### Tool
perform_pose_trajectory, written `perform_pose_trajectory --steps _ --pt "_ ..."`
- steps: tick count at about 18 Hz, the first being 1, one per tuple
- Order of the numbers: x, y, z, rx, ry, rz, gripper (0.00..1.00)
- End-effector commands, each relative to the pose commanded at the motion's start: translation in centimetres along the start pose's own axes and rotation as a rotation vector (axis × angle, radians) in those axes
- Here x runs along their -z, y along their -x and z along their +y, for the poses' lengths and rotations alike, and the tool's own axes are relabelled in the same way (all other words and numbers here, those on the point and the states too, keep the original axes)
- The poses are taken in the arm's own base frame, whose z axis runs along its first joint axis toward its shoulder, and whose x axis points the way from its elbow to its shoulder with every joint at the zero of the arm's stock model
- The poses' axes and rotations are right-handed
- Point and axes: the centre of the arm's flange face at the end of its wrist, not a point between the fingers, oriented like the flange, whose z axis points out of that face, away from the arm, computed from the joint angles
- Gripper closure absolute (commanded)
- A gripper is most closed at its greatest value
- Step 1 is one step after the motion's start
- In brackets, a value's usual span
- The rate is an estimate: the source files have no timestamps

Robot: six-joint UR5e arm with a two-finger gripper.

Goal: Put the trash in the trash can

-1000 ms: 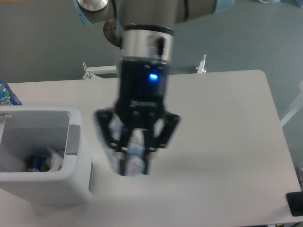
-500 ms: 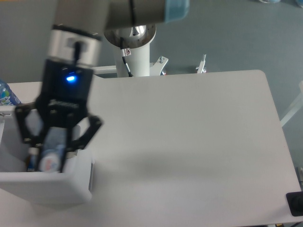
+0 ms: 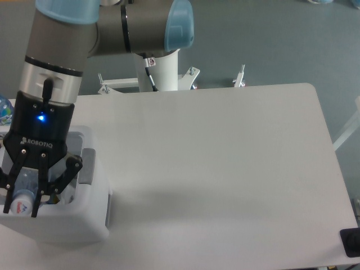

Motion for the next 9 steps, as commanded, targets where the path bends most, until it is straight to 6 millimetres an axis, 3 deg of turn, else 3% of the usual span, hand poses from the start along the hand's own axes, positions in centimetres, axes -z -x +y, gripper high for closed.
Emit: perform_pose_trajectory --steps 2,3,4,5,9 --pt "-0.52 0.25 0.22 -0.002 0.007 -0.001 0.78" --pt "-0.67 0.34 0.39 -0.008 0.011 -0.002 0.61" --pt "-0.67 0.37 0.39 -0.037 0.011 -0.004 0.27" --pt "-0.68 0.40 0.48 -0.087 0.014 -0.006 0.00" --pt "-0.37 0.40 0.66 -0.138 0.015 -0.005 0.00"
